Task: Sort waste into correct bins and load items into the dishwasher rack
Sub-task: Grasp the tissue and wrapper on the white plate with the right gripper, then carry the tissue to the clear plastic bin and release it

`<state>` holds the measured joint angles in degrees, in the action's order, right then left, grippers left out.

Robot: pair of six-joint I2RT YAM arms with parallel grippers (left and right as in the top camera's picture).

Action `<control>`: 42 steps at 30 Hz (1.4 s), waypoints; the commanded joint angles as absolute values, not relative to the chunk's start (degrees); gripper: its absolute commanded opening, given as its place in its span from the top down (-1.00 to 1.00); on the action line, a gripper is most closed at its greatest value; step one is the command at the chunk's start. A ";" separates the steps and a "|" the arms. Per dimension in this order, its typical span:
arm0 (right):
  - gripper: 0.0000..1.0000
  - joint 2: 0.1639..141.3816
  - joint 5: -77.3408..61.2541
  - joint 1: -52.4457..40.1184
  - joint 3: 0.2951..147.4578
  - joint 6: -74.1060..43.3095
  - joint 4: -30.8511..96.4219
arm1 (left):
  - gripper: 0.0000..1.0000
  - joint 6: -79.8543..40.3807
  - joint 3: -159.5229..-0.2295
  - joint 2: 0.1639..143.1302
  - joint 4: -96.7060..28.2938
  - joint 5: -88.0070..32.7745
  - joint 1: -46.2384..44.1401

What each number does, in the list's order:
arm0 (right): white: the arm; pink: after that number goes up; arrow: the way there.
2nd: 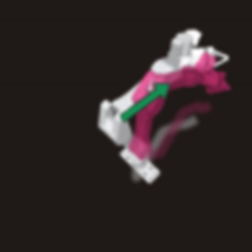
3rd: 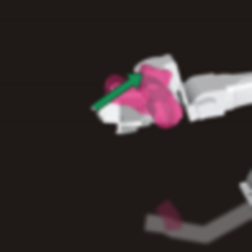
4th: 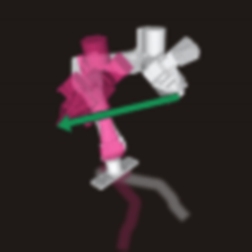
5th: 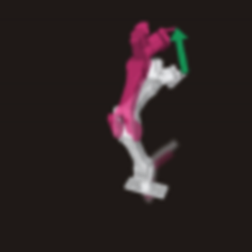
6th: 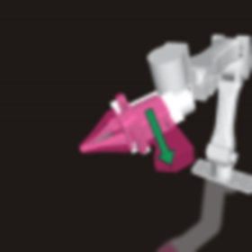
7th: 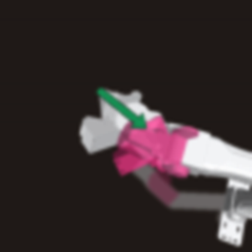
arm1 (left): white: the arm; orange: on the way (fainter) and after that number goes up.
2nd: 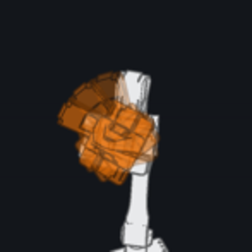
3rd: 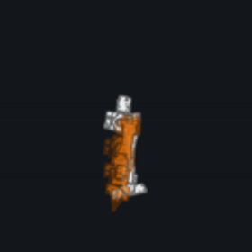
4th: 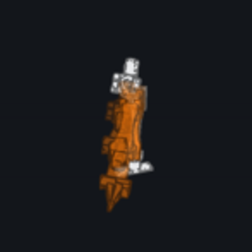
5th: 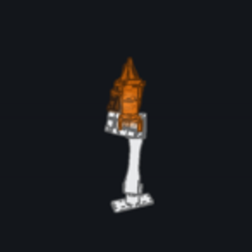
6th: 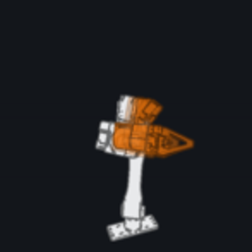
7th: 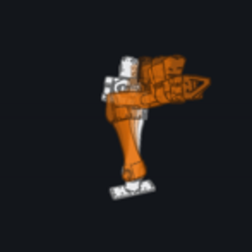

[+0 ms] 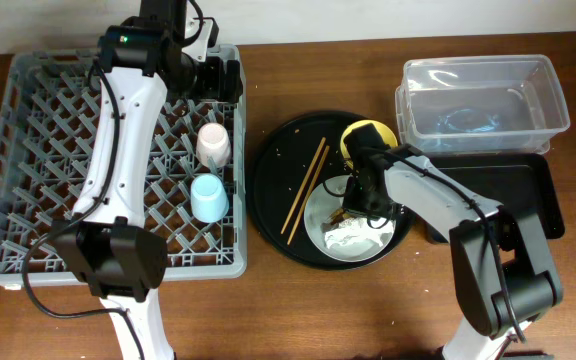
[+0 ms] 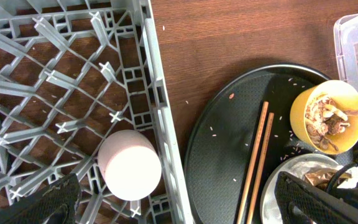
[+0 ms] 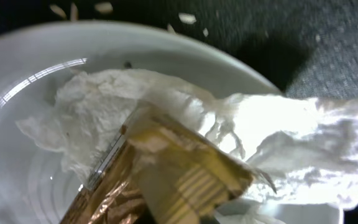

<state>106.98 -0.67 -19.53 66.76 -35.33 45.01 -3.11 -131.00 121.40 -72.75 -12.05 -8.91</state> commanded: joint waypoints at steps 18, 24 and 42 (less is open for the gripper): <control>0.92 91.26 10.41 6.61 83.15 -30.41 30.41 | -0.99 -3.44 -132.09 121.08 -72.75 -12.64 -8.08; 0.17 107.35 10.50 10.02 83.18 -25.93 15.86 | -0.99 -3.44 -132.09 121.08 -72.75 -12.64 -8.14; 0.09 108.92 0.60 -19.22 88.18 -11.03 39.20 | -0.99 -3.44 -132.09 121.08 -72.75 -12.67 -8.08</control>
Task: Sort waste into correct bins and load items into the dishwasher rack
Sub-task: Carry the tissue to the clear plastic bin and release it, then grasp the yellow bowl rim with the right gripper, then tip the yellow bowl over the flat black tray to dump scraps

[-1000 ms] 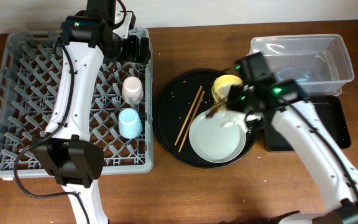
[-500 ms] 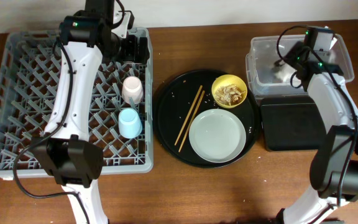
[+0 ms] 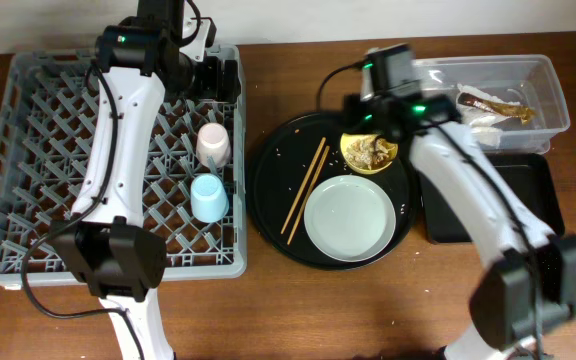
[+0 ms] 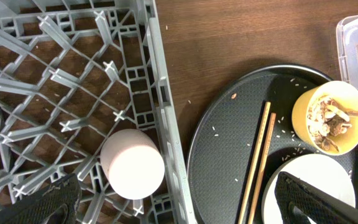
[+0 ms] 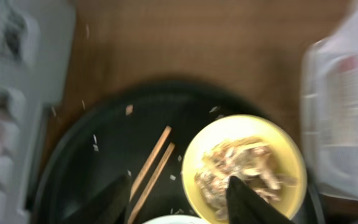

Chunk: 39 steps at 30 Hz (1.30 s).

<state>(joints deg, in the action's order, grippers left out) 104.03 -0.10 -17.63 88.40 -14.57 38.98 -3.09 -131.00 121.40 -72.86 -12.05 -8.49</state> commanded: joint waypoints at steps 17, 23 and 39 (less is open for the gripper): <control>0.60 119.44 1.10 -19.86 87.53 -7.73 42.02 | -0.99 -3.44 -132.09 121.08 -72.75 -12.64 -8.12; 0.92 119.20 2.17 -19.86 87.55 -7.35 41.17 | -0.99 -3.44 -132.09 121.08 -72.75 -12.67 -8.12; 0.92 91.42 -20.08 -0.32 94.37 -2.35 70.63 | -0.99 -3.44 -132.09 121.08 -72.75 -12.64 -8.12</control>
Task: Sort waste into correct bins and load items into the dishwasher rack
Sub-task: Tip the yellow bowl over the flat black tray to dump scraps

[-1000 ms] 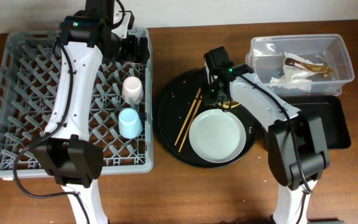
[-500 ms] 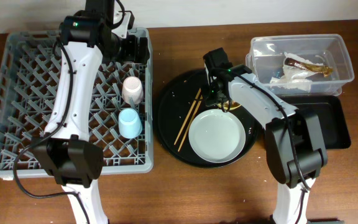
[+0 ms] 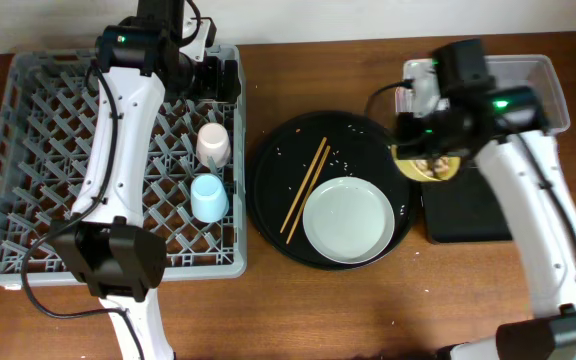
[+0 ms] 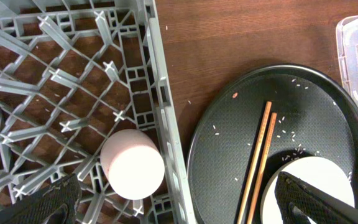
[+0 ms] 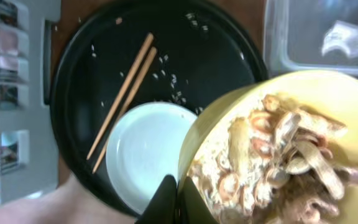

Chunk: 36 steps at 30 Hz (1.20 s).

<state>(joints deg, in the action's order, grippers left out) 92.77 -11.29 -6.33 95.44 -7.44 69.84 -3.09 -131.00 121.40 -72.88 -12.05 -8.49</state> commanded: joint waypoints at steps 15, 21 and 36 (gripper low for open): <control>0.92 92.18 -73.01 37.06 64.69 13.32 55.20 | -0.99 -3.44 -132.09 121.08 -72.75 -12.67 -8.12; 0.92 92.36 -88.84 42.57 64.64 13.06 55.20 | -0.99 -3.44 -132.09 121.08 -72.75 -12.64 -8.12; 0.92 96.95 -88.90 42.50 64.66 8.97 49.15 | -0.99 -3.44 -132.09 121.08 -72.75 -12.64 -8.12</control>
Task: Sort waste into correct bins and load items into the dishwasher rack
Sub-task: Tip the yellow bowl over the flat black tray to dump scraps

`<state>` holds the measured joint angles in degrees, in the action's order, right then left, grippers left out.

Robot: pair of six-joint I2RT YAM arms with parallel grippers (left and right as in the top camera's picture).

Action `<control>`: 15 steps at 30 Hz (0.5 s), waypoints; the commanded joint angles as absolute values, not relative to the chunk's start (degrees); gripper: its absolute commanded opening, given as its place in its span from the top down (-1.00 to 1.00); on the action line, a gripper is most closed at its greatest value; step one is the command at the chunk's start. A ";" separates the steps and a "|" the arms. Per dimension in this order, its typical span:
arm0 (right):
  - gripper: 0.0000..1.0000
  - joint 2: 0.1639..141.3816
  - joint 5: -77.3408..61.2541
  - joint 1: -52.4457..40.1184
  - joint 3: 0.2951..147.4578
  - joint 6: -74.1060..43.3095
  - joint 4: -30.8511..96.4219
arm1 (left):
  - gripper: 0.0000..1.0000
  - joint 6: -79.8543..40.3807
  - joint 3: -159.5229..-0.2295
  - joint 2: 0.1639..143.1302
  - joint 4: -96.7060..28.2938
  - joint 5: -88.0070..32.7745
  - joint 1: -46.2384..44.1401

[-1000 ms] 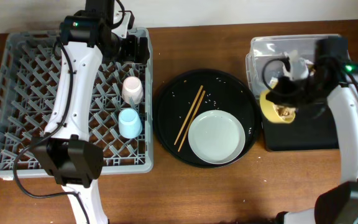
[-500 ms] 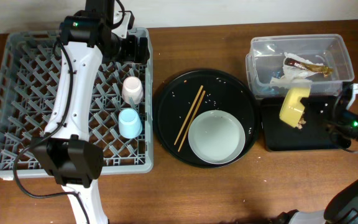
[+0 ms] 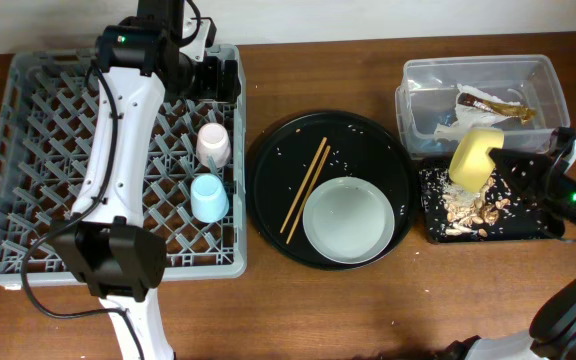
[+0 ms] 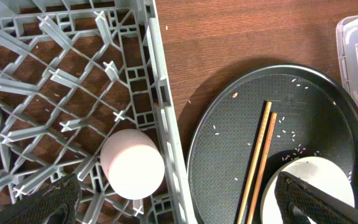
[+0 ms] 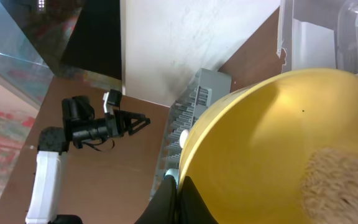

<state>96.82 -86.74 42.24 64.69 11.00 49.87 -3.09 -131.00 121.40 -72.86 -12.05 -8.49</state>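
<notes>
My right gripper (image 3: pixel 503 163) is shut on the rim of the yellow bowl (image 3: pixel 472 155), which is tipped on its side over the black bin (image 3: pixel 540 228). Food scraps (image 3: pixel 465 206) lie in that bin. In the right wrist view the bowl (image 5: pixel 278 149) fills the frame with the gripper (image 5: pixel 178 190) pinching its edge. The round black tray (image 3: pixel 278 150) carries a bare white plate (image 3: pixel 348 220) and chopsticks (image 3: pixel 306 185). My left gripper (image 3: pixel 228 80) hangs open over the rack's right edge, fingers (image 4: pixel 55 199) spread wide.
The grey dishwasher rack (image 3: pixel 28 150) holds a pink cup (image 3: pixel 213 143) and a blue cup (image 3: pixel 209 196), both upside down. The clear bin (image 3: pixel 548 95) behind the black bin holds a wrapper (image 3: pixel 493 100) and crumpled tissue. Rice grains are scattered on the round tray.
The yellow bowl was upright and full at the black bin's left edge; now it is tipped over the bin and the scraps lie in the bin. The left arm has not moved.
My right gripper was down in the white plate at a wrapper and tissue. Then those lay in the clear bin, the plate was bare, and the gripper hovered by the full yellow bowl. Then it held the bowl beside the black bin, where the scraps now lie.
</notes>
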 commanded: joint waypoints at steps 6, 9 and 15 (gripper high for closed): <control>0.92 97.03 -88.90 42.46 64.71 -0.95 39.31 | -0.99 -3.44 -132.09 121.08 -72.75 -12.67 -8.12; 0.92 97.01 -88.90 42.30 64.73 -5.28 36.82 | -0.99 -3.44 -132.09 121.08 -72.75 -12.67 -8.12; 0.92 96.84 -88.90 41.98 64.75 -12.88 31.86 | -0.99 -3.42 -132.09 121.08 -72.75 -12.67 -8.12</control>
<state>96.82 -87.15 42.24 64.49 -9.61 32.18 -3.09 -131.00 121.40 -72.88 -12.05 -8.49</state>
